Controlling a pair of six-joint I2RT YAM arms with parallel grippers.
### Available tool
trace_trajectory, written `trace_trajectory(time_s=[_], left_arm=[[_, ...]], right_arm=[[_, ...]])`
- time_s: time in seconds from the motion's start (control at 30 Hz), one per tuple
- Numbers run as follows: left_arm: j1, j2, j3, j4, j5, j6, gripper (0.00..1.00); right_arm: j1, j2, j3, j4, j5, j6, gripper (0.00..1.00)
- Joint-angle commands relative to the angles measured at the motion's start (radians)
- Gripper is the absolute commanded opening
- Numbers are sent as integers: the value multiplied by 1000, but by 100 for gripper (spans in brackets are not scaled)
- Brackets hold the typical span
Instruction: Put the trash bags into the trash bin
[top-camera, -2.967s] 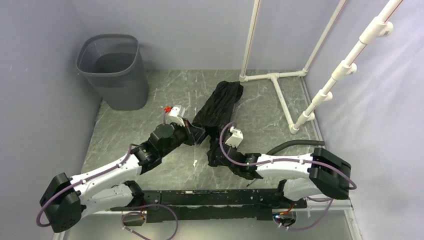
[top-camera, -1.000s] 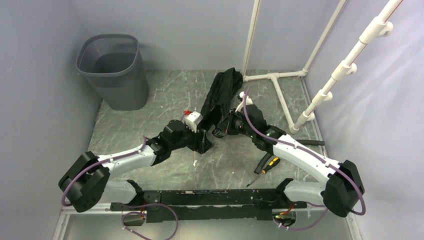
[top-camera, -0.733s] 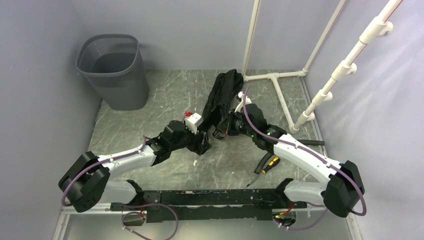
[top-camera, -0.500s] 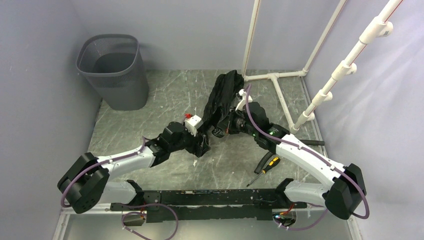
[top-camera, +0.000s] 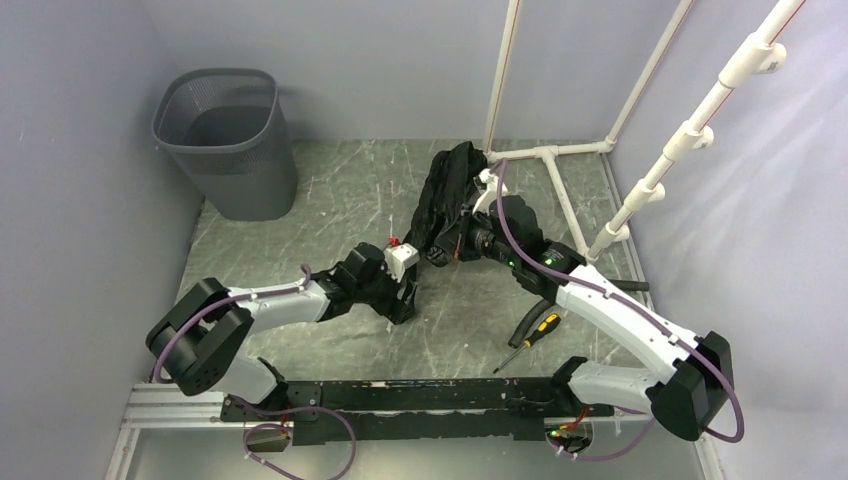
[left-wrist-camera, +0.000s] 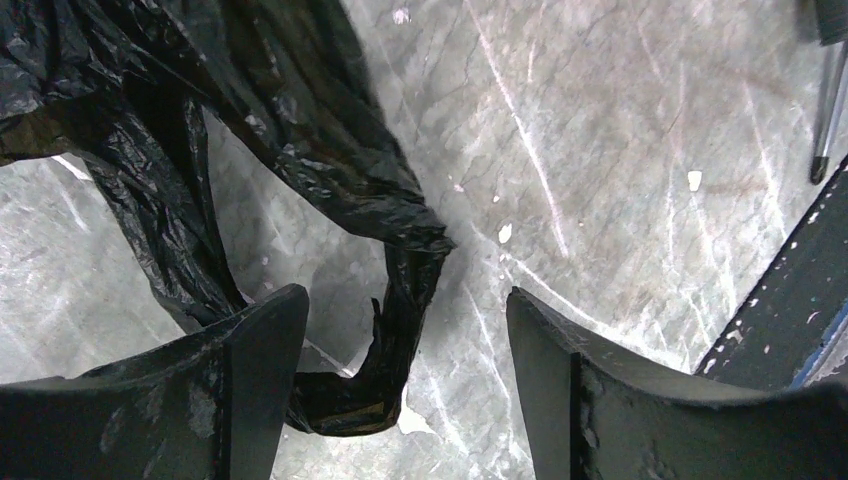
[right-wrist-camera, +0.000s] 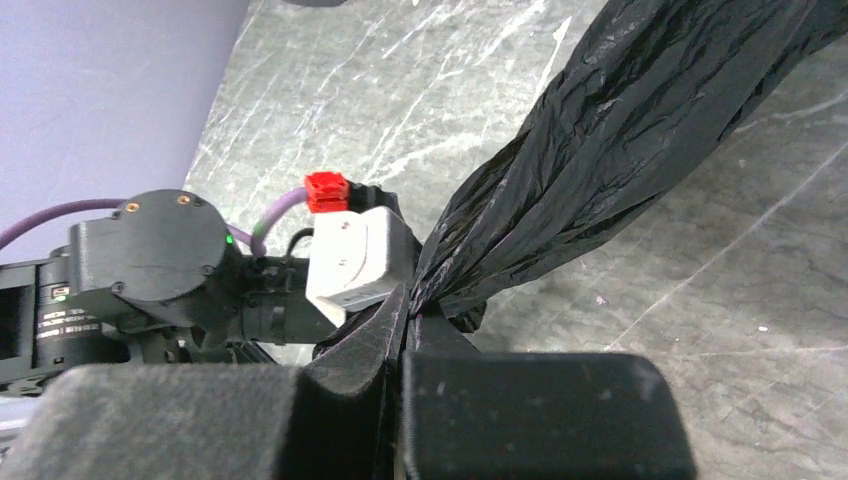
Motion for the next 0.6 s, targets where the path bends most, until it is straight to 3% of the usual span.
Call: trace_trajectory(time_s=[0.0,0.4,0.57], left_arm=[[1,32,54,-51,8,38,77],[-3,110,91,54,201,19,68],[-15,138,110,58,179,9,63]], right_arm=[[-6,3,73,1,34,-38,0],[-53,45,165,12,-6,-67,1],[-72,52,217,14,-60,-73,1]])
